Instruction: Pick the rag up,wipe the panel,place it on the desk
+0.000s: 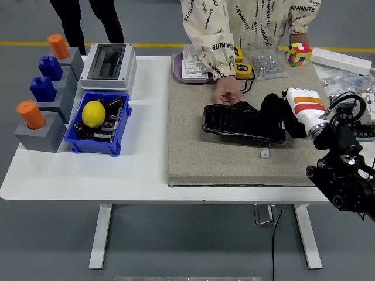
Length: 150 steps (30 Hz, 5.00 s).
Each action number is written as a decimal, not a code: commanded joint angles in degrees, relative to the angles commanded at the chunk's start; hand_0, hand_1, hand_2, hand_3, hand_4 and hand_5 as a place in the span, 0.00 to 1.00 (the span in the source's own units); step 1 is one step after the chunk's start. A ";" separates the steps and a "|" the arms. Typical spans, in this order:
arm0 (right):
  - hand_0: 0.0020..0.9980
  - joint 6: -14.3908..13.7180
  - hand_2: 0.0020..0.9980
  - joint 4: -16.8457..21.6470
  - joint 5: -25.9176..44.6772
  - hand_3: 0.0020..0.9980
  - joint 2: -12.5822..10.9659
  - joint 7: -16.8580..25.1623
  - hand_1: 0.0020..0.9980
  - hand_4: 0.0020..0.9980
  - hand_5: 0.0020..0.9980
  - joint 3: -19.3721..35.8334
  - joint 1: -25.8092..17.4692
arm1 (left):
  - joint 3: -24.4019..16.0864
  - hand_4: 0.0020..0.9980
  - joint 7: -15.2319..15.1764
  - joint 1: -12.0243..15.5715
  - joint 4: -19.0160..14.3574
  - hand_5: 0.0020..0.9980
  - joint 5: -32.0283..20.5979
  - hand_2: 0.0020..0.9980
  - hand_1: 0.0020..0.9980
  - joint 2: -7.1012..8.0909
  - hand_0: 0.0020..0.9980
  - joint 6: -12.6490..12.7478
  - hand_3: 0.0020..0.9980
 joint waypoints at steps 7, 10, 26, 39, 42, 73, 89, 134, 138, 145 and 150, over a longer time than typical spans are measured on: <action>0.31 -0.02 0.39 0.39 0.30 0.38 1.73 -0.05 0.37 0.98 0.05 -1.99 0.89 | 0.13 0.60 -0.02 -0.01 0.00 0.47 -0.09 0.74 0.70 0.02 0.65 -0.01 0.57; 0.31 0.00 0.39 0.63 0.56 0.38 2.43 -0.09 0.37 0.98 0.05 -3.28 1.29 | 0.13 0.60 0.00 -0.01 0.00 0.47 -0.03 0.74 0.70 0.06 0.65 0.00 0.57; 0.31 -0.02 0.39 3.26 2.24 0.38 7.57 -0.41 0.37 0.98 0.04 -12.64 4.11 | 0.86 0.60 0.02 0.12 0.00 0.47 -0.08 0.74 0.70 0.36 0.65 -0.03 0.57; 0.31 0.08 0.39 4.97 2.86 0.38 9.02 -0.67 0.37 0.97 0.04 -17.78 6.33 | 1.26 0.60 0.00 0.19 0.00 0.47 -0.12 0.74 0.70 0.55 0.65 -0.05 0.57; 0.31 0.12 0.39 4.80 2.91 0.38 9.02 -0.66 0.37 0.97 0.04 -18.15 6.45 | 1.21 0.60 0.03 0.16 0.00 0.47 -0.09 0.74 0.70 0.51 0.65 -0.05 0.56; 0.31 0.25 0.39 0.26 -0.06 0.38 2.90 -0.17 0.37 0.98 0.05 -7.38 1.92 | 0.17 0.60 -0.08 -0.22 0.00 0.47 -0.03 0.74 0.70 0.07 0.65 0.04 0.56; 0.31 0.39 0.39 -1.16 -1.94 0.38 -3.70 -0.07 0.37 0.97 0.04 1.53 -0.81 | -0.24 0.60 -0.10 -0.07 0.00 0.47 -0.05 0.74 0.70 -0.18 0.65 0.04 0.57; 0.31 0.42 0.39 -2.35 -6.21 0.38 -3.87 -0.52 0.37 0.97 0.04 19.00 -7.37 | -0.23 0.60 -0.02 0.69 0.00 0.47 0.43 0.74 0.70 0.11 0.65 0.01 0.57; 0.31 0.57 0.39 -2.62 -6.08 0.38 -4.25 -0.78 0.37 0.97 0.04 18.62 -7.63 | -0.04 0.60 -0.14 0.56 0.00 0.47 0.26 0.74 0.70 0.08 0.65 -0.05 0.57; 0.31 0.77 0.39 -2.87 -5.65 0.38 -4.25 -1.07 0.37 0.97 0.04 17.39 -8.39 | 0.15 0.60 -0.32 0.35 0.00 0.47 0.14 0.74 0.70 0.19 0.65 -0.07 0.57; 0.31 0.93 0.39 -3.31 -5.53 0.38 -3.66 -1.72 0.37 0.97 0.04 17.01 -8.95 | -0.45 0.60 -0.09 0.70 0.00 0.47 0.56 0.74 0.70 0.26 0.65 0.01 0.57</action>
